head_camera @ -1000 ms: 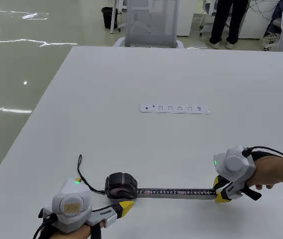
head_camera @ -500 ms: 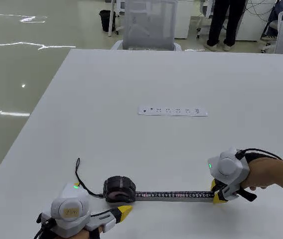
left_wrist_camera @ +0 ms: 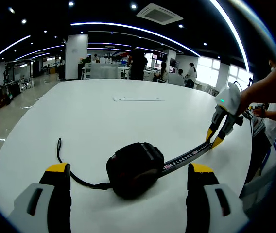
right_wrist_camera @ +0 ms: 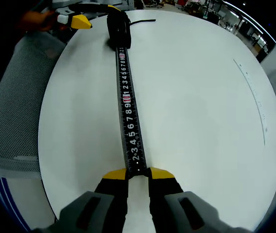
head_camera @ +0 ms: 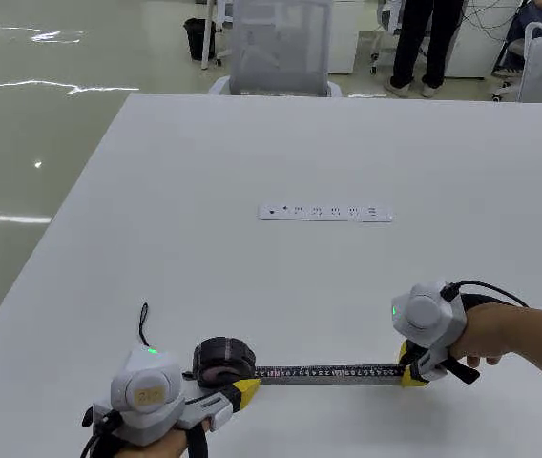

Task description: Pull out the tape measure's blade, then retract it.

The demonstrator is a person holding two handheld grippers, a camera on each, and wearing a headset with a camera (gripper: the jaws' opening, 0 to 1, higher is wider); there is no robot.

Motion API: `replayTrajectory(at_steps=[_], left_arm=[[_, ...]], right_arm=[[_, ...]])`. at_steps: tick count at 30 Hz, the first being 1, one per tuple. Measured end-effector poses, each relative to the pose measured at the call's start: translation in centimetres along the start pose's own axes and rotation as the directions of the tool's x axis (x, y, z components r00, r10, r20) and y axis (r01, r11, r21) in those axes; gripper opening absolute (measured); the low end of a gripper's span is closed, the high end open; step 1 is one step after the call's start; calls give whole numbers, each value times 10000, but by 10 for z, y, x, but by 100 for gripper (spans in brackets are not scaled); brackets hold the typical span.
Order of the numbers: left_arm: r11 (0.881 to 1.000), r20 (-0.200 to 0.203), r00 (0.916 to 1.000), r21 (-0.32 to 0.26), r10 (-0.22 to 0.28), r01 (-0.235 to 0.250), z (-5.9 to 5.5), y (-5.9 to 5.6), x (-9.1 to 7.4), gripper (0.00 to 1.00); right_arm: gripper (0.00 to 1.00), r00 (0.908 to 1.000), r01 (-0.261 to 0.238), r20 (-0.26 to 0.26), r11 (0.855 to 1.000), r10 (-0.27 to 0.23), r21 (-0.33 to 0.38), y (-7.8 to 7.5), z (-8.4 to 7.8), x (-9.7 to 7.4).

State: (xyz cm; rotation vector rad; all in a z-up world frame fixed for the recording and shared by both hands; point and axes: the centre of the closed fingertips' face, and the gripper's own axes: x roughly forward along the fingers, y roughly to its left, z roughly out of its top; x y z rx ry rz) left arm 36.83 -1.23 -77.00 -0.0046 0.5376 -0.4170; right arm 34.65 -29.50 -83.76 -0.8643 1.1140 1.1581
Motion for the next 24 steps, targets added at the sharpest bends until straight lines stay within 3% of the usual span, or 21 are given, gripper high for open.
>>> replayTrajectory(at_steps=[2,8,12,14,24], left_arm=[[9993,-123,9993,101,351,-349,-1,0,7,99],[9963,-206,9968,387,771,-763,1,-8,19,98],[9923,-325,9919,-94,1232,-1235,-2,-1,22,98],[9909,-407,9915,-488,1233,-1253,-3,-1,24,98],[9862,-617,9879,-767,1421,-1467,-9,2,25,93]], right_arm=[[15,10000,20,55,10000,-20,98,0,0,-1],[15,9996,130,234,9999,-132,102,1,1,-1],[15,9995,177,277,9997,-181,158,-1,0,1],[16,9995,166,261,9998,-169,113,1,1,-1],[15,9998,222,2,9995,-223,225,1,1,0]])
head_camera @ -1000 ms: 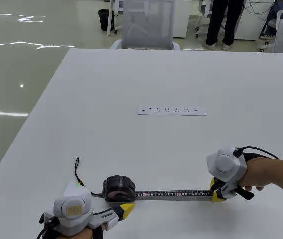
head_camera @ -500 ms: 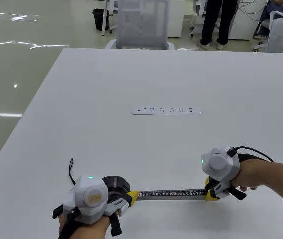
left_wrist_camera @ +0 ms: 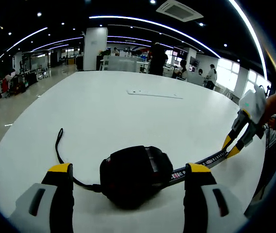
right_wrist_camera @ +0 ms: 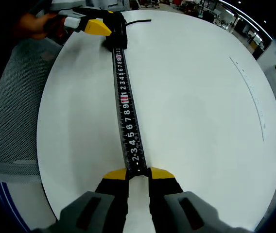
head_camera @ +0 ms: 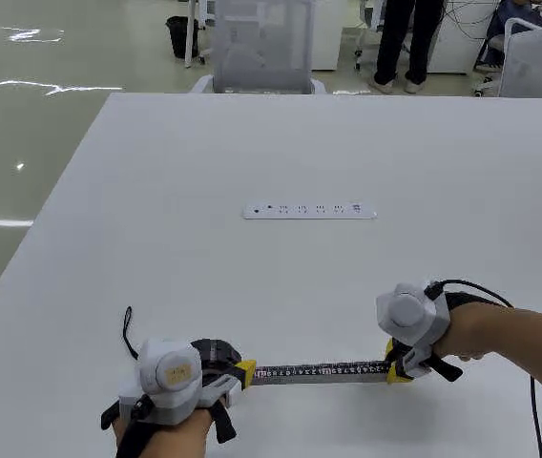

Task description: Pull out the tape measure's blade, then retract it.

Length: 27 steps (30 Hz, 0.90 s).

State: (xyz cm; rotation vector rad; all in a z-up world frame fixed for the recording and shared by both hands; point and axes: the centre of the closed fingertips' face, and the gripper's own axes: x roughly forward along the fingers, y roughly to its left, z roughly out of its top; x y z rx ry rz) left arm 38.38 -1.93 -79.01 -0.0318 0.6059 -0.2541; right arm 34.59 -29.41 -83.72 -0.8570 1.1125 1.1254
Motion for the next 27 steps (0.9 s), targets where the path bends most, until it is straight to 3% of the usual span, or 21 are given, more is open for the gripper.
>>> replayTrajectory(at_steps=[4,7,9,14,16,19,24,27], left_arm=[[10000,2,10000,81,21,-21,-1,-4,3,89],[9994,-125,9999,-338,12,-16,-5,-6,7,89],[9996,-100,9999,-295,13,-16,-4,-7,6,89],[9979,-239,9997,-646,-76,61,-4,-7,9,81],[9989,-464,9989,-477,6,-28,-8,-7,11,79],[9991,-650,9979,-426,41,-69,-11,-7,12,74],[9967,-584,9983,-795,83,-129,-8,-7,13,72],[9970,-755,9971,-775,-18,-41,-9,-9,15,65]], right_arm=[[15,9998,40,-215,9999,-38,112,-1,0,1],[15,9992,35,-403,10000,-32,75,0,0,1],[15,9990,43,-453,10000,-42,27,0,0,1],[15,9997,-2,-228,10000,0,-95,0,-2,0],[15,9999,17,-135,10000,-17,11,-1,-2,0],[15,9997,92,-213,9998,-88,185,0,-1,1],[14,9995,114,-300,9994,-104,328,-1,-2,1],[14,9992,105,-399,9990,-87,443,-2,-1,1]])
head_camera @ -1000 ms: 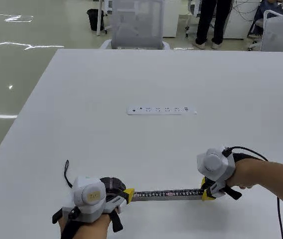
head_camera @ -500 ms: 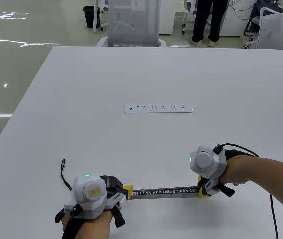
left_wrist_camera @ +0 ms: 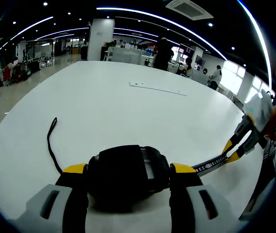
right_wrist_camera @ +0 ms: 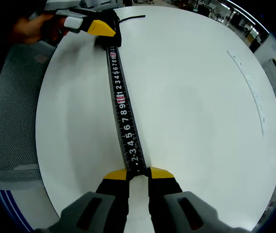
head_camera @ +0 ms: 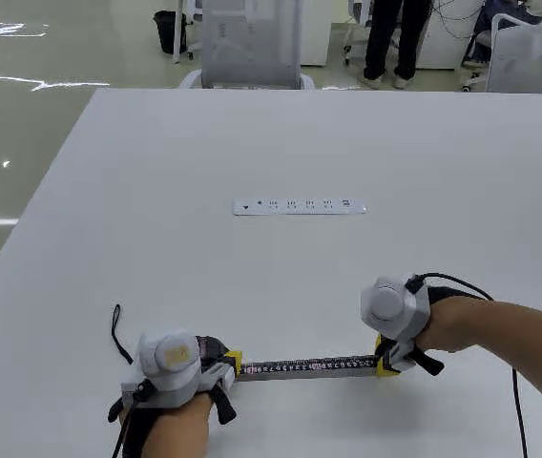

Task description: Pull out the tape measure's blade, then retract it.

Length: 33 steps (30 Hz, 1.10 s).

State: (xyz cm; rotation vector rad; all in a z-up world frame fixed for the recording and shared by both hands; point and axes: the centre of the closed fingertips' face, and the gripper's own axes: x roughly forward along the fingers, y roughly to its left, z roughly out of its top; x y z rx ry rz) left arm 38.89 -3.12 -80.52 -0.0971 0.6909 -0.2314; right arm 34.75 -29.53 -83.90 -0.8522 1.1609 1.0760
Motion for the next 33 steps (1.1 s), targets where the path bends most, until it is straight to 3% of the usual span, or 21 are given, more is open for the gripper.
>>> replayTrajectory(at_steps=[13,33], left_arm=[[9987,-494,9988,515,17,8,-4,1,1,61],[9964,-55,9996,802,-278,281,-2,0,-2,60]], right_arm=[[13,10000,60,-42,9999,-60,-143,2,1,0],[13,10000,20,77,9999,-19,-140,2,3,0]])
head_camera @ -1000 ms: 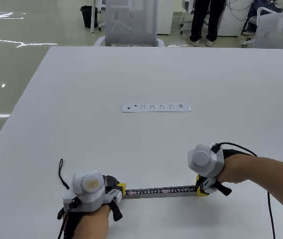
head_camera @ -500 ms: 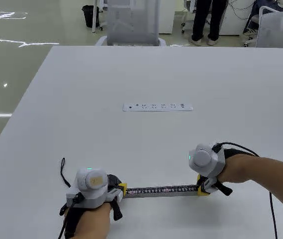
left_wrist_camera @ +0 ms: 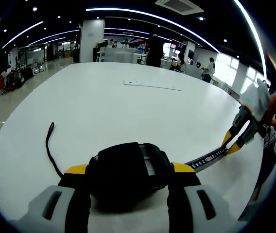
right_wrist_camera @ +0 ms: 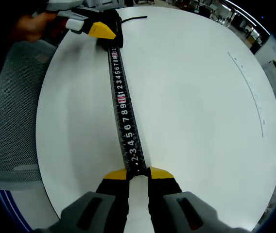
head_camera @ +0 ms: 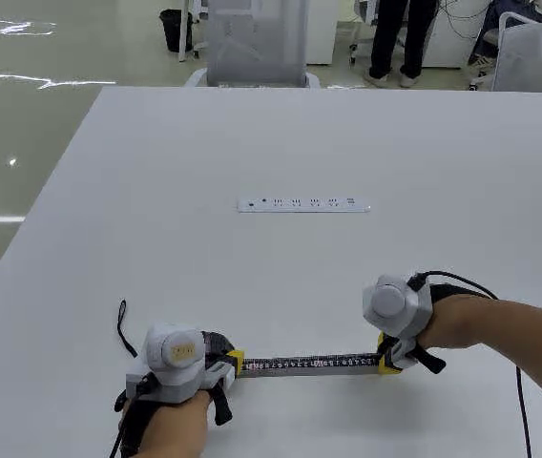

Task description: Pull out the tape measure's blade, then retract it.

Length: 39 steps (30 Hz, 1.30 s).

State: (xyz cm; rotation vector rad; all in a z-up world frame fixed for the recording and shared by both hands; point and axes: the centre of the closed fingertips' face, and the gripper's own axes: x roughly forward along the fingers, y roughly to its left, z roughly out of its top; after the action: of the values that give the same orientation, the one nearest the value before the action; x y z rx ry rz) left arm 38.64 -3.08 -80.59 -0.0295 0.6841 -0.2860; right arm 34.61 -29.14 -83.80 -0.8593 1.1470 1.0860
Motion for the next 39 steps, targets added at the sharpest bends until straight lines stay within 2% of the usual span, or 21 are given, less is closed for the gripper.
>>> replayTrajectory(at_steps=[6,39], left_arm=[[9999,-37,10000,53,-91,91,-1,0,0,60],[9981,-248,9983,316,-527,535,-1,-1,0,60]], right_arm=[[14,10000,0,3,9999,0,-136,1,2,1],[14,9999,-72,152,9998,69,172,4,14,3]])
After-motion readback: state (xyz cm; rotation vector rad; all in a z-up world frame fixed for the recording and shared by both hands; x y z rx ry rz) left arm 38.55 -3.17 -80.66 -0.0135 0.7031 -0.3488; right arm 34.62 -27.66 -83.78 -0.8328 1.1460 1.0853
